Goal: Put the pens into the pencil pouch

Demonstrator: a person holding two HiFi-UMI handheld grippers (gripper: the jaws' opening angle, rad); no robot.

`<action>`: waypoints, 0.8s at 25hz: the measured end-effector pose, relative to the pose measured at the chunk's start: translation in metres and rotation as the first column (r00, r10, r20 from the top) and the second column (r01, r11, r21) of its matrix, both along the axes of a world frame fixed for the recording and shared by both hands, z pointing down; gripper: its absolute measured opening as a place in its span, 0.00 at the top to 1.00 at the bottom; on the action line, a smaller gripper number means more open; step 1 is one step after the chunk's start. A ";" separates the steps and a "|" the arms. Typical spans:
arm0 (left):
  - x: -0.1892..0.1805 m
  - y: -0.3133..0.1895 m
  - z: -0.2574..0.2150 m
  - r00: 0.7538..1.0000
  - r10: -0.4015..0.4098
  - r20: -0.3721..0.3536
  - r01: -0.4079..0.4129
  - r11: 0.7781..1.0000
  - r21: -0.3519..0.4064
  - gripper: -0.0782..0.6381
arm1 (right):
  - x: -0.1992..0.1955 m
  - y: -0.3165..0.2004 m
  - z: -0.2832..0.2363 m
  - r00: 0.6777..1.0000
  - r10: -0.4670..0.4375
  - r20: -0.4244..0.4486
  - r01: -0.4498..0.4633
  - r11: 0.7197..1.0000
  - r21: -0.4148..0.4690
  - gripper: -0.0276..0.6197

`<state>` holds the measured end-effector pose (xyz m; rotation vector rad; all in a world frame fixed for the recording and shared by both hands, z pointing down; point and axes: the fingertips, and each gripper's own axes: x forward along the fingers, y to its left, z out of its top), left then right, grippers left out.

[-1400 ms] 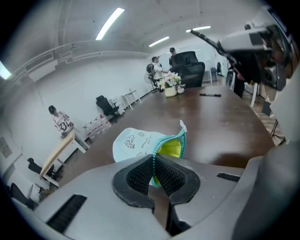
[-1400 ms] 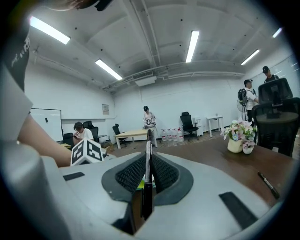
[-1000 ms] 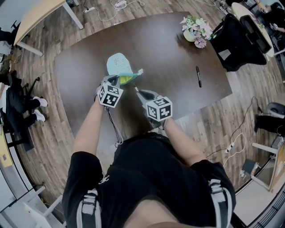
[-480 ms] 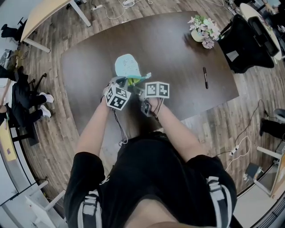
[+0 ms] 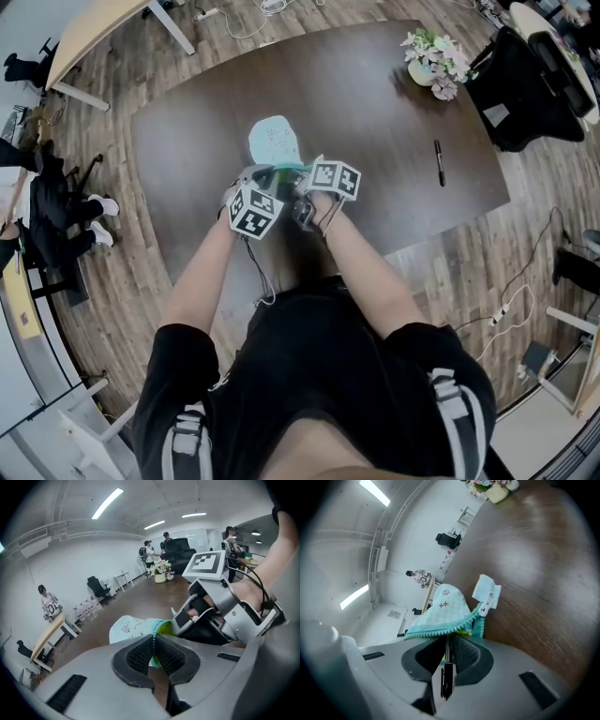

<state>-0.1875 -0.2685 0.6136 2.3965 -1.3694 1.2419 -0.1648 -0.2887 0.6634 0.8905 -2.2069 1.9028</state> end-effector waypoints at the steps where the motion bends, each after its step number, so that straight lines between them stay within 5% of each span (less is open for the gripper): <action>1: 0.001 0.000 0.000 1.000 0.001 -0.004 -0.001 1.000 0.000 0.87 | 0.000 -0.002 0.001 1.000 0.028 0.013 -0.028 1.000 -0.011 0.89; 9: 0.006 0.001 0.000 0.999 0.017 -0.032 -0.018 1.000 -0.013 0.87 | 0.000 -0.019 -0.001 0.971 0.208 0.115 -0.202 0.977 -0.060 0.89; 15: 0.006 -0.001 0.000 0.997 0.005 -0.075 -0.007 1.000 -0.026 0.87 | -0.002 -0.028 0.004 0.965 0.246 0.090 -0.241 0.969 -0.060 0.89; 20: 0.005 -0.002 0.000 0.997 0.009 -0.078 -0.011 1.000 -0.023 0.87 | -0.002 -0.031 0.005 0.942 0.294 0.161 -0.279 0.954 -0.109 0.89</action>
